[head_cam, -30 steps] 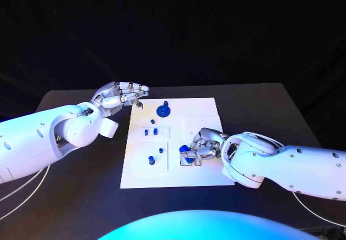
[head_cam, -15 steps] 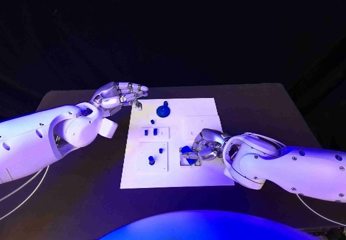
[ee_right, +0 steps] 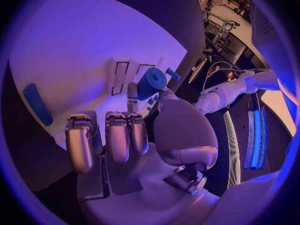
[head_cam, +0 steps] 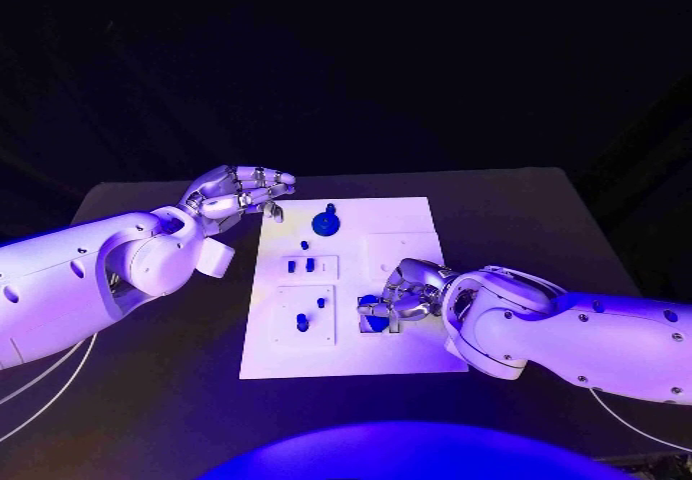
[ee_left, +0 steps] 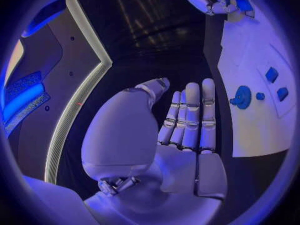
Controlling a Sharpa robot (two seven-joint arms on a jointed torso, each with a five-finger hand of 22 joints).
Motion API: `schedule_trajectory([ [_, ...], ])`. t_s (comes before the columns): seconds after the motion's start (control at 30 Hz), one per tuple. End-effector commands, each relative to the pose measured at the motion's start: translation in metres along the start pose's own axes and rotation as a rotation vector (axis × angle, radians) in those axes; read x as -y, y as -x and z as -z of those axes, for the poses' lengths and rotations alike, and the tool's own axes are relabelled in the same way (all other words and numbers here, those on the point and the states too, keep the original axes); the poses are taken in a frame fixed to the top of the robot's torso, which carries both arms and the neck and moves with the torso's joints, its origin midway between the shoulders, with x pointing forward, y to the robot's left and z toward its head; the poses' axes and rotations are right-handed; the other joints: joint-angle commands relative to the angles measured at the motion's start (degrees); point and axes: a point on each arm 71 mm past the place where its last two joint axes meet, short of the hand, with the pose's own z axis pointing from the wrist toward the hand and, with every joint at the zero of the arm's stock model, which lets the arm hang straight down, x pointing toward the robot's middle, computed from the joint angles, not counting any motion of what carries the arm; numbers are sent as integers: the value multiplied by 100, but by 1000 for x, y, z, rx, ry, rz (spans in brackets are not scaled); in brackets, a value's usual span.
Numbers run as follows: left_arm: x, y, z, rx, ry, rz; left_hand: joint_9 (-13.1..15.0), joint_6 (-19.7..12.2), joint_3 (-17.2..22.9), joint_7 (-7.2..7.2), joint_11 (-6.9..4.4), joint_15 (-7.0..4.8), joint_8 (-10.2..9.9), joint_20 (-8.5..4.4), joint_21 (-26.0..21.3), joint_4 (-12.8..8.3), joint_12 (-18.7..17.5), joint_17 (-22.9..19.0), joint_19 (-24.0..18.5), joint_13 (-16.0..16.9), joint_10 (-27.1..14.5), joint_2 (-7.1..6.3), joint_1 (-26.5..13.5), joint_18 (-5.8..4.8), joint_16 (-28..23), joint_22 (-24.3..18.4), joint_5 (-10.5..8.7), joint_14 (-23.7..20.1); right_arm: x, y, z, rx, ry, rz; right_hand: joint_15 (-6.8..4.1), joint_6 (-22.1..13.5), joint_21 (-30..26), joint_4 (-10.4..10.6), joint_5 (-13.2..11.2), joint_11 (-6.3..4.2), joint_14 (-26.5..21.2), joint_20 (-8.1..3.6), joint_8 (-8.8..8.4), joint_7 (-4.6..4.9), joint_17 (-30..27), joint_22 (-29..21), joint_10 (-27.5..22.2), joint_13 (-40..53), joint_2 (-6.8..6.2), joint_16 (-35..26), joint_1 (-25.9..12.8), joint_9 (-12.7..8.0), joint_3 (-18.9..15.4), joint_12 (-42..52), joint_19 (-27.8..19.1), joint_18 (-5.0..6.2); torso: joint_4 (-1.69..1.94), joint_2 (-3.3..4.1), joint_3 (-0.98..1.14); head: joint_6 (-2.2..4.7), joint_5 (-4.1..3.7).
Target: Assemble the parts on the task board
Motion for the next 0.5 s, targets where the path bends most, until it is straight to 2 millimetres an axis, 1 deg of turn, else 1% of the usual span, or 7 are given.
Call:
schedule_trajectory([
  [0.03,1,-2,0,-15,-4,13,-8,-6,-11,-9,3,5,24,2,14,23,-30,-7,4,-7,37,32,-39,76,26,8,10,9,0,-1,-1,-2,0,23,-53,-52,25,0,-109,-26,529,-37,38,15,1153,1510,622,1509,-2,28,-122,-12,-103,22,610,-37,-4,1,-3,15,-11],
  [0.1,1,-1,0,-15,-3,13,-8,-6,-11,-9,3,5,24,2,14,23,-30,-7,4,-7,37,32,-39,76,26,8,10,9,0,-1,-2,-5,-2,27,-52,-65,25,-1,-184,-24,529,-36,49,17,1153,1510,622,1509,-2,27,-153,-15,-161,22,610,-37,-2,0,-2,20,-15],
  [0.13,1,-1,0,-15,-2,13,-8,-6,-11,-9,3,5,24,2,14,23,-30,-7,4,-7,37,32,-39,76,26,8,10,9,0,-1,-2,-9,-4,31,-49,-85,25,1,-347,-20,526,-34,69,22,1141,1510,622,1509,6,23,-218,-21,-268,22,610,-37,-4,-2,-2,21,-17],
  [0.2,0,-1,1,-15,0,13,-9,-7,-10,-9,4,6,25,2,13,30,-30,-7,4,-9,38,39,-44,76,26,8,11,9,1,-1,-3,-17,-4,38,-47,-95,25,0,-386,-18,524,-32,76,24,1129,1510,622,1509,-2,20,-234,-24,-313,22,610,-37,-4,-3,-1,19,-11],
  [0.23,0,0,1,-14,1,13,-9,-7,-10,-9,4,6,25,2,13,30,-30,-7,4,-9,38,39,-44,76,26,8,11,9,1,-2,-3,-20,-4,42,-43,-116,25,1,-443,-12,524,-29,81,31,1128,1510,622,1509,-42,19,-269,-30,-386,22,610,-37,-3,-2,0,15,-3],
  [0.4,0,0,1,-14,2,13,-9,-8,-8,-9,4,6,26,2,13,33,-31,-7,4,-11,38,45,-45,77,26,8,13,10,1,-1,-4,-16,-1,61,-37,-139,18,4,-449,-5,525,-24,91,38,1136,1508,622,1509,-109,20,-294,-38,-476,22,608,-36,2,-4,2,21,-10],
  [0.5,0,0,1,-15,3,13,-9,-8,-8,-9,4,6,26,2,13,33,-31,-7,4,-11,38,45,-45,77,26,8,13,10,1,-1,-4,-8,2,71,-37,-142,18,4,-447,-5,526,-24,91,39,1139,1508,622,1509,-112,21,-294,-38,-479,22,608,-36,1,-5,2,28,-13],
])
